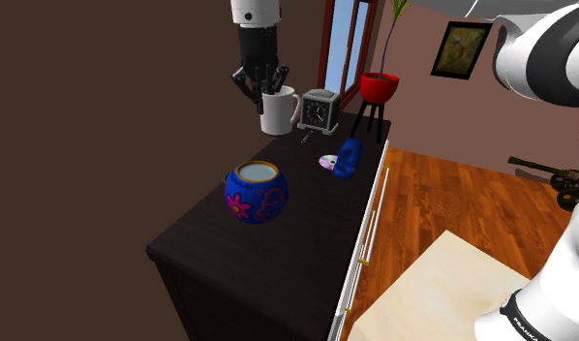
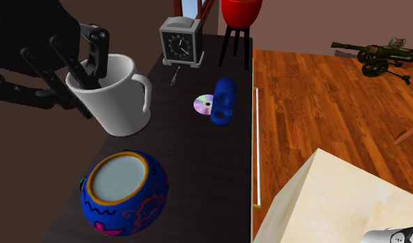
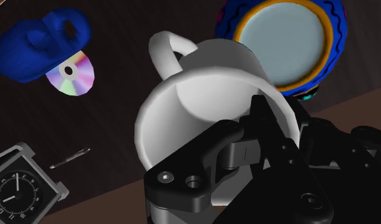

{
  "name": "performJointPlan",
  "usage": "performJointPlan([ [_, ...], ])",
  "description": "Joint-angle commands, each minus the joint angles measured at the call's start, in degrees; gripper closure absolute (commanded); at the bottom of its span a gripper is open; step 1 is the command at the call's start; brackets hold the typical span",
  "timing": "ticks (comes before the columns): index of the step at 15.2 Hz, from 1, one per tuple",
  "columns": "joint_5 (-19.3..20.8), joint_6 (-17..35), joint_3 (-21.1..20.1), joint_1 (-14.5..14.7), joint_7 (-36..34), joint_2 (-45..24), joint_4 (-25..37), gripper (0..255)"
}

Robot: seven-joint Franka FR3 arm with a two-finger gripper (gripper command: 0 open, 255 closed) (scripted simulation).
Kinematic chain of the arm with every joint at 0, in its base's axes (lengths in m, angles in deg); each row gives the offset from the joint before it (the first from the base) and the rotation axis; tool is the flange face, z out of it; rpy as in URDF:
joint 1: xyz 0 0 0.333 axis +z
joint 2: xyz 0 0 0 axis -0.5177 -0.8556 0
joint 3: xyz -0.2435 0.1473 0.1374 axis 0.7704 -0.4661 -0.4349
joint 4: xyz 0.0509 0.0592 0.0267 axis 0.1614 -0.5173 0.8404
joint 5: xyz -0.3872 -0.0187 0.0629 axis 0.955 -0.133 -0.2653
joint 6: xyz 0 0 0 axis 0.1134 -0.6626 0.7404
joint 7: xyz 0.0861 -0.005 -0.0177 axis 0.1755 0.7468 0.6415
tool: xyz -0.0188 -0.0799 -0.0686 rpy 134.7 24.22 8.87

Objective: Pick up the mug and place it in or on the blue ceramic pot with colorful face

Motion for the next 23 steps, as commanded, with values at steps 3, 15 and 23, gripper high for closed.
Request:
performJointPlan([
  [3,0.85,-2.53,-1.07,4.32,-4.63,-2.17,4.32,255],
  [15,0.32,6.39,-1.71,4.71,-7.51,0.48,-7.48,255],
  [23,0.11,12.98,-1.67,3.95,-7.92,1.61,-15.21,255],
])
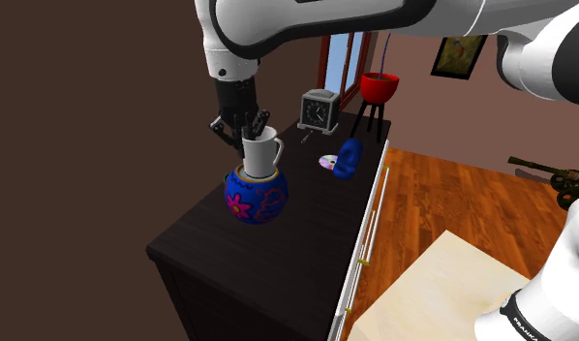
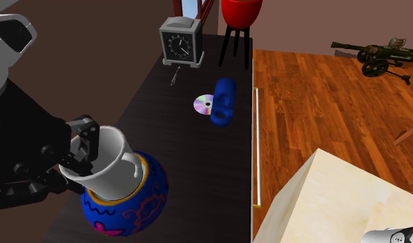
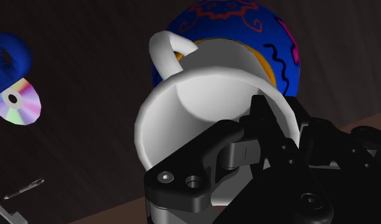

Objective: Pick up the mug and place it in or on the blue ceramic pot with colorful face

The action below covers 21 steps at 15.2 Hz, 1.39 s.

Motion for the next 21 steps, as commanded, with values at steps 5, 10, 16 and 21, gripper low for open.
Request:
performJointPlan([
  [5,0.03,0.71,-0.01,0.03,-0.15,-0.04,-0.62,255],
  [10,0.03,0.71,-0.01,0.03,-0.15,-0.04,-0.62,0],
  [16,0.18,-3.60,-0.07,0.63,-0.01,-0.88,4.52,0],
  [21,0.48,-7.79,-0.07,1.35,0.12,-2.17,9.99,0],
])
